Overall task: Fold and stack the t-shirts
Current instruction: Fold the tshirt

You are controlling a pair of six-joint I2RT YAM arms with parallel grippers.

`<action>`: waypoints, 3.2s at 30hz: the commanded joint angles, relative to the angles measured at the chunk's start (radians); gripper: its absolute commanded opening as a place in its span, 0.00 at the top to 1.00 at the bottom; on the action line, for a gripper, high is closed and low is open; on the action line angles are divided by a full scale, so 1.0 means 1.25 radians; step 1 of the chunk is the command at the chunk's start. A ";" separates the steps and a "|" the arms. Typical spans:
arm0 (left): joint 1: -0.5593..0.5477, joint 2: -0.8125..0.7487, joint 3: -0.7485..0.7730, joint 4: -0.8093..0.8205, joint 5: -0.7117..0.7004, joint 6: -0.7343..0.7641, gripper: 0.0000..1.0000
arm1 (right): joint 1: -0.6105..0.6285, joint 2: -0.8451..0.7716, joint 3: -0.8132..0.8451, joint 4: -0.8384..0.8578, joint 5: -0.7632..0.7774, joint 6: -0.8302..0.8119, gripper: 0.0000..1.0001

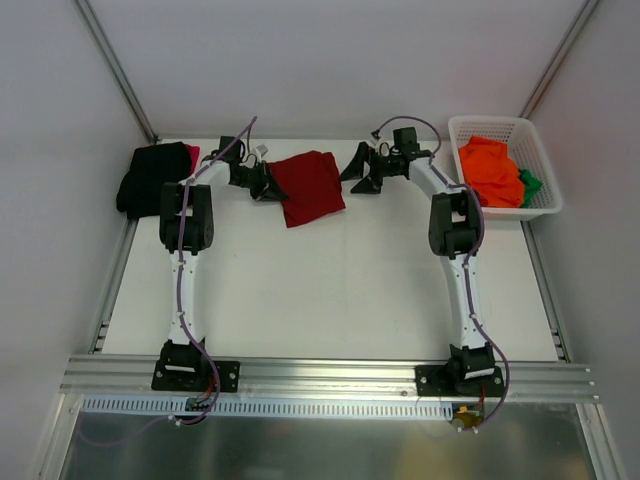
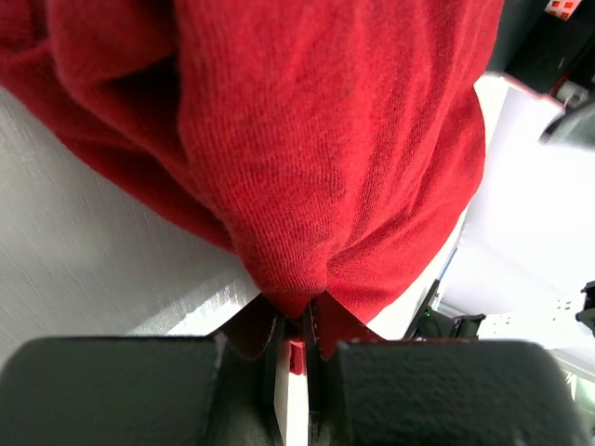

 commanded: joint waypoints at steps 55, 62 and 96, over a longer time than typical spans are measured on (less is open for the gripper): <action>-0.049 -0.315 -0.246 -0.358 -0.056 0.480 0.01 | 0.218 -0.344 -0.424 -0.478 0.140 -0.560 0.26; -0.054 -0.368 -0.383 -0.288 -0.092 0.442 0.01 | 0.149 -0.447 -0.473 -0.310 0.083 -0.452 0.21; -0.179 -0.217 -0.628 0.499 -0.017 -0.162 1.00 | -0.136 -0.769 -0.678 0.128 0.109 -0.128 0.21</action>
